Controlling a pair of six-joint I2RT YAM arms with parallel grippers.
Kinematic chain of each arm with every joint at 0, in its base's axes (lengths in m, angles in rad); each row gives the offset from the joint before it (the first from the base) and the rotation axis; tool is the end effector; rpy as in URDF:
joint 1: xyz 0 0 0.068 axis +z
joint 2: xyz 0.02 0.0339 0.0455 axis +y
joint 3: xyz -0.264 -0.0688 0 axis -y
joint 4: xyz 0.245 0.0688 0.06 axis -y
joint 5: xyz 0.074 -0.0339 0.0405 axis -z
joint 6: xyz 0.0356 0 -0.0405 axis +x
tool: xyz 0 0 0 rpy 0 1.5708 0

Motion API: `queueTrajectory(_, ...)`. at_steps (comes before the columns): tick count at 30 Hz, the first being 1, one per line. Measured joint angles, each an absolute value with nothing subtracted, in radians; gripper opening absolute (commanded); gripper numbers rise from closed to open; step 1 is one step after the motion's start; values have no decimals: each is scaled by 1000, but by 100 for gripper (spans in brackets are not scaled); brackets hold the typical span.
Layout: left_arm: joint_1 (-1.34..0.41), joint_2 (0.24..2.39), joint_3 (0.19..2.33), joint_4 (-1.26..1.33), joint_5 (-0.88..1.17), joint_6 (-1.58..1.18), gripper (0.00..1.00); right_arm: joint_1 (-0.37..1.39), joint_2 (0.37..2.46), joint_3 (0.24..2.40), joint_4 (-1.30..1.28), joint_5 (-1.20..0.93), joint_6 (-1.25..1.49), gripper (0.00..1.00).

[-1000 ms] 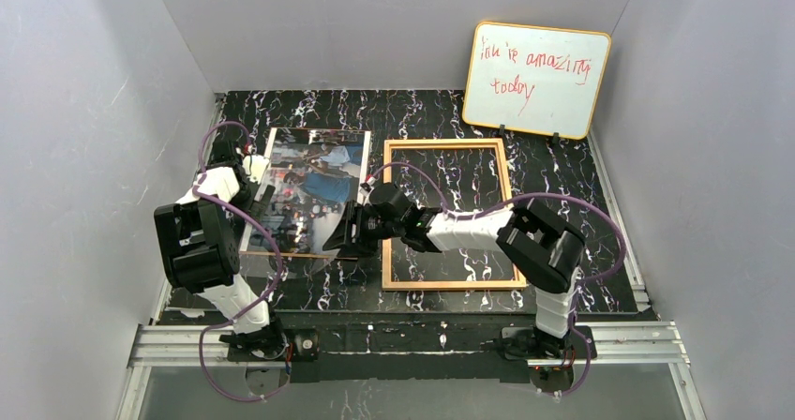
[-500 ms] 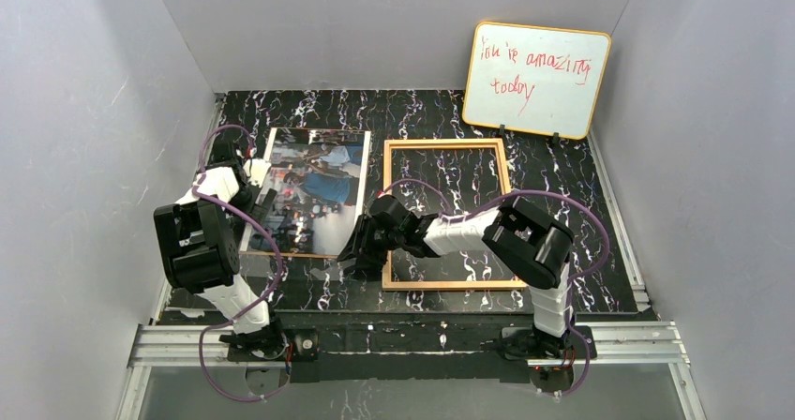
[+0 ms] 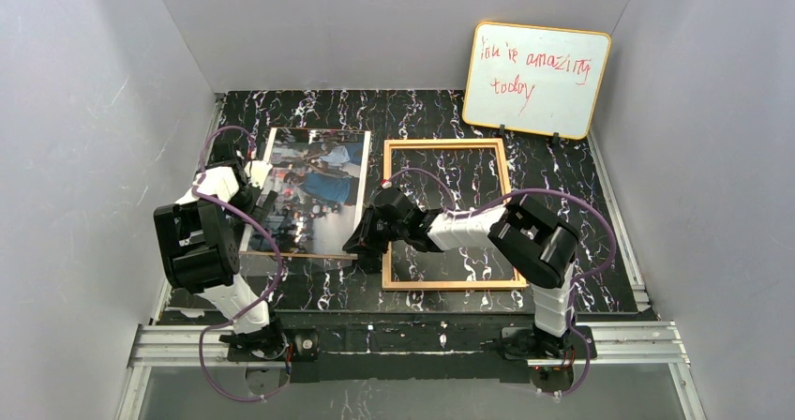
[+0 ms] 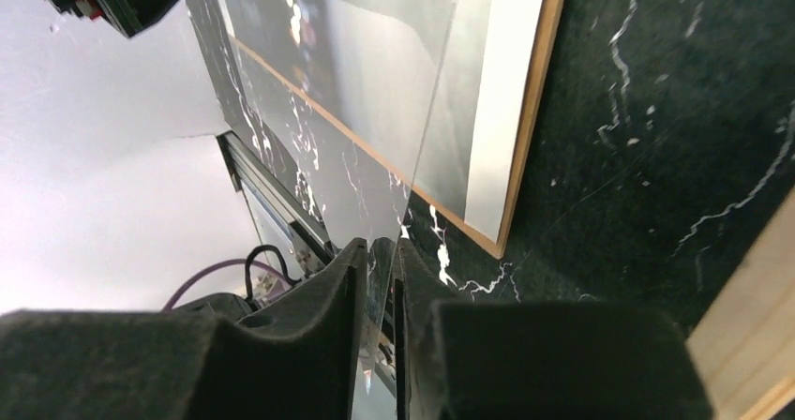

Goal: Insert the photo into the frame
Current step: Pick up the photo frame item at the center of the board.

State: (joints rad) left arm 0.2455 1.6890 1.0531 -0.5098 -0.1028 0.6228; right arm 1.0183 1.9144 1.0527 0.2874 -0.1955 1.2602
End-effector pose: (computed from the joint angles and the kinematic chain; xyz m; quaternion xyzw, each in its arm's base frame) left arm 0.3182 0.0835 0.1787 0.1724 0.9609 0.1342 0.1700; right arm 0.2069 0.3488 0.1560 0.0592 0.8735 0.4679 0.1211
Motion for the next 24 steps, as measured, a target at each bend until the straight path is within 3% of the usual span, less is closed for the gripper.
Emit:
queueTrajectory(2, 246, 1689, 1054, -515, -99, 625, 96, 1009, 1917, 1055, 287, -197, 1260, 20)
queueTrajectory(5, 246, 1689, 1054, -525, -94, 626, 97, 1000, 1922, 1073, 286, -197, 1254, 1)
queueTrajectory(11, 247, 1706, 1100, -589, -81, 606, 98, 994, 1910, 1135, 204, -171, 1168, 1)
queueTrajectory(18, 260, 1742, 1383, -700, -22, 521, 98, 954, 1721, 1264, -122, -104, 924, 1)
queueTrajectory(24, 208, 1732, 1458, -736, 17, 470, 98, 740, 1457, 1237, -356, -131, 811, 1)
